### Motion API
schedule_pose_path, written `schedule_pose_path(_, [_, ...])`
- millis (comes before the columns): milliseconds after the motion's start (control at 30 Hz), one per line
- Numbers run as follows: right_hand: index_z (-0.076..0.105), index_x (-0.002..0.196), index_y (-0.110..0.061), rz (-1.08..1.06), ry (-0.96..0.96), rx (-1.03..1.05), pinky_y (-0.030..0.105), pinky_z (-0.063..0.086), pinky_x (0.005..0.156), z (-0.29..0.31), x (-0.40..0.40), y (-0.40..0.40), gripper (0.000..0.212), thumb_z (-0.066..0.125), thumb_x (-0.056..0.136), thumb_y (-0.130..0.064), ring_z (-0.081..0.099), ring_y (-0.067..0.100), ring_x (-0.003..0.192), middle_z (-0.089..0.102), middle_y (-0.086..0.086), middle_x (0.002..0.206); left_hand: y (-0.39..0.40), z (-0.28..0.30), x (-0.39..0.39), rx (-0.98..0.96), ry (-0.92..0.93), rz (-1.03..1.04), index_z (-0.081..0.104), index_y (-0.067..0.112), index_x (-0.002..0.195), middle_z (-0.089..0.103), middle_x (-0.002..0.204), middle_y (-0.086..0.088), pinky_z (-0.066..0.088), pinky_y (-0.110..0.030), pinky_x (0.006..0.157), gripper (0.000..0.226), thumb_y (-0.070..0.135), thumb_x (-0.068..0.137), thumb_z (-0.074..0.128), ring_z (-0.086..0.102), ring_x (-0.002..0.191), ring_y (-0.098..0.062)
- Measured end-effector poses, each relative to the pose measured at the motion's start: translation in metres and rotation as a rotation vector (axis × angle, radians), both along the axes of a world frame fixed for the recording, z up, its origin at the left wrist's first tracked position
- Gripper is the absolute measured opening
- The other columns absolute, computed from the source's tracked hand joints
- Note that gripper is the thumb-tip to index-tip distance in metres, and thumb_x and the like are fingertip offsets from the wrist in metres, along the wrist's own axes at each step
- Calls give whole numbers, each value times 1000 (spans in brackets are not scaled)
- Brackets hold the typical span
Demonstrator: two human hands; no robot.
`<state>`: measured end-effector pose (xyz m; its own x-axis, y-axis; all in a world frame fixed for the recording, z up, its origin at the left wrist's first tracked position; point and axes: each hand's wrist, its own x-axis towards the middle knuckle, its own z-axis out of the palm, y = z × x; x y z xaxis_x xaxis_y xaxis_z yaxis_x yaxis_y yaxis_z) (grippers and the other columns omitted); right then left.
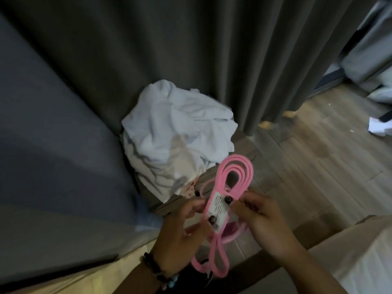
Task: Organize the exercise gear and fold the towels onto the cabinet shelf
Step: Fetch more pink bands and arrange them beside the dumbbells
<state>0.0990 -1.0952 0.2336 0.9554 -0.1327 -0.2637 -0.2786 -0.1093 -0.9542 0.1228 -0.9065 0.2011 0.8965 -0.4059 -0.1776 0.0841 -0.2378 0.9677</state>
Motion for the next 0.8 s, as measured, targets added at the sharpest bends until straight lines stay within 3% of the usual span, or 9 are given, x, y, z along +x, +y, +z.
schedule_pose_path(133, [64,51,-26,91,-76,8,14,40,57,46,3,22,39,65,85,-6,50,2,57,52,-10,62,7,30,-16,-112,13,62,66,29,111,70,106,-2,56,-35,73,37,19,76,71,66,100,-22])
schedule_pose_path(233, [67,57,-26,199,-109,-59,21,40,59,73,3,44,32,65,87,-18,48,8,59,47,-8,63,26,44,-23,-109,-14,118,62,45,111,71,108,5,59,-37,77,45,25,72,74,69,99,-17])
schedule_pose_path(333, [70,67,-22,251,-94,-70,27,48,65,95,6,59,26,58,89,-25,58,15,68,55,1,71,49,55,-29,-130,-55,134,56,50,119,69,115,11,57,-31,80,53,32,74,77,67,105,-12])
schedule_pose_path(433, [74,82,-26,304,-161,-98,21,47,67,124,9,87,24,53,94,-20,63,14,72,68,0,77,92,74,-39,-180,-93,188,54,47,124,66,122,10,55,-30,85,55,42,75,78,64,113,-13])
schedule_pose_path(500, [73,102,-20,342,-180,-119,30,54,77,140,9,112,23,53,94,-11,69,18,85,73,4,91,128,89,-48,-181,-142,248,55,46,125,67,122,9,55,-26,84,54,45,76,77,64,112,-13])
schedule_pose_path(600, [72,104,-27,399,-236,-180,40,55,86,162,12,152,30,56,92,-5,68,20,94,73,-7,103,183,109,-61,-140,-200,292,55,46,121,71,113,5,56,-27,83,48,35,78,74,68,105,-16])
schedule_pose_path(733, [74,98,-38,610,-287,-164,12,49,83,199,14,205,39,59,90,-3,67,2,99,73,-16,102,244,129,-79,-145,-225,359,54,48,117,72,109,-1,58,-35,83,46,32,77,72,69,101,-21])
schedule_pose_path(800, [74,96,-37,764,-259,-172,7,47,79,218,13,234,39,57,91,-2,68,2,93,74,-12,96,269,137,-88,-173,-233,398,53,45,117,69,110,-5,58,-42,80,46,35,78,75,69,99,-24])
